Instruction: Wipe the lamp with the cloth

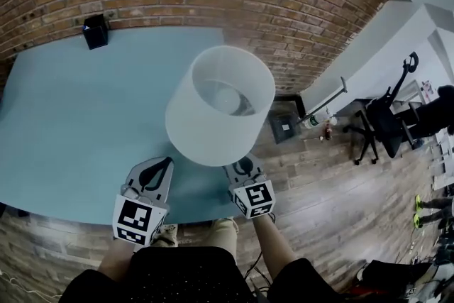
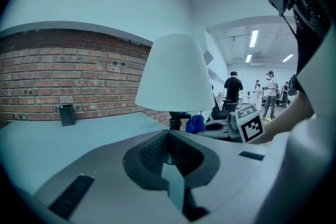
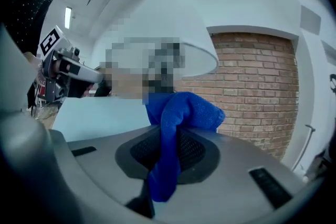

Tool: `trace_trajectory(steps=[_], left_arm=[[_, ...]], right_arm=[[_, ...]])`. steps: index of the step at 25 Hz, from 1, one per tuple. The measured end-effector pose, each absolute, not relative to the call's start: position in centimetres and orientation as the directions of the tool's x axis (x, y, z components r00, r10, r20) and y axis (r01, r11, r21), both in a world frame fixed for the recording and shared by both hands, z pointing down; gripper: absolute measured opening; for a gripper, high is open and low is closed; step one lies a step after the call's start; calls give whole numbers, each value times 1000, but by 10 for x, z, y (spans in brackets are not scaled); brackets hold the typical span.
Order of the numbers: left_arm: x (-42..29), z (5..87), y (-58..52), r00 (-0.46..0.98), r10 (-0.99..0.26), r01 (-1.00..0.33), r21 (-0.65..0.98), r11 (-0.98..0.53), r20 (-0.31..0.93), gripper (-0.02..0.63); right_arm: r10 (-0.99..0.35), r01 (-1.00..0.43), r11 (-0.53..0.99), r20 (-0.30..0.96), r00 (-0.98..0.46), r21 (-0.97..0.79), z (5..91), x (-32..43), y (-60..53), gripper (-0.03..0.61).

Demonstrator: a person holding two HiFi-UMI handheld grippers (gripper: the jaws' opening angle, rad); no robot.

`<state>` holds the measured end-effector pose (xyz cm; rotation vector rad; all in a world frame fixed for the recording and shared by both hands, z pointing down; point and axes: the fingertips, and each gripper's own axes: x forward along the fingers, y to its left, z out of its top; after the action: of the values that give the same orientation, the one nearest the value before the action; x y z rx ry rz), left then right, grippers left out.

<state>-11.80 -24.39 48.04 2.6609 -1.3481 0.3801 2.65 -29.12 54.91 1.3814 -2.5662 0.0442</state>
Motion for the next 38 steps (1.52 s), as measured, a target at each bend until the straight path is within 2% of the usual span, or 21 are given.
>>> trace_trajectory(steps=[7,10,13,15,20,27,30,36,38], left_arm=[[-112,483,-249,551,-787,-822,17,-569,278,8],[-112,486,-249,549,-788,-823,18,-567,277,8],[-115,488,-251,542,-793,-828,12,-561,279,8],[-120,489,-256,515,-810,-847,20,-532,281,9],[-125,482,-263,454,-851,-884,11,-468,266,8],[-137,484,-267,369,-890,-924,-1,-383,268,8],[-139,487,-269,335,-900,-937,1,-349,279,8],[-132,487,-270,300,-911,-950,2,-312,282,8],[-130,487,-270,298,-911,-950,-3,-311,284,8]], right_arm=[[-753,-786,612,373,-543,91,584,26,-288,61],[-737,-795,605,409,-538,43,585,38,-286,63],[-769,-826,551,314,-557,-115,559,65,-299,61],[-763,-790,565,212,-610,-238,533,75,-318,61],[-628,-514,673,-44,-777,-532,491,69,-363,63],[-417,-184,698,-184,-890,-692,504,32,-371,61],[-374,-166,686,-147,-916,-708,520,22,-370,63],[-373,-339,662,98,-923,-669,569,22,-376,63],[-382,-372,646,139,-913,-667,578,27,-378,63]])
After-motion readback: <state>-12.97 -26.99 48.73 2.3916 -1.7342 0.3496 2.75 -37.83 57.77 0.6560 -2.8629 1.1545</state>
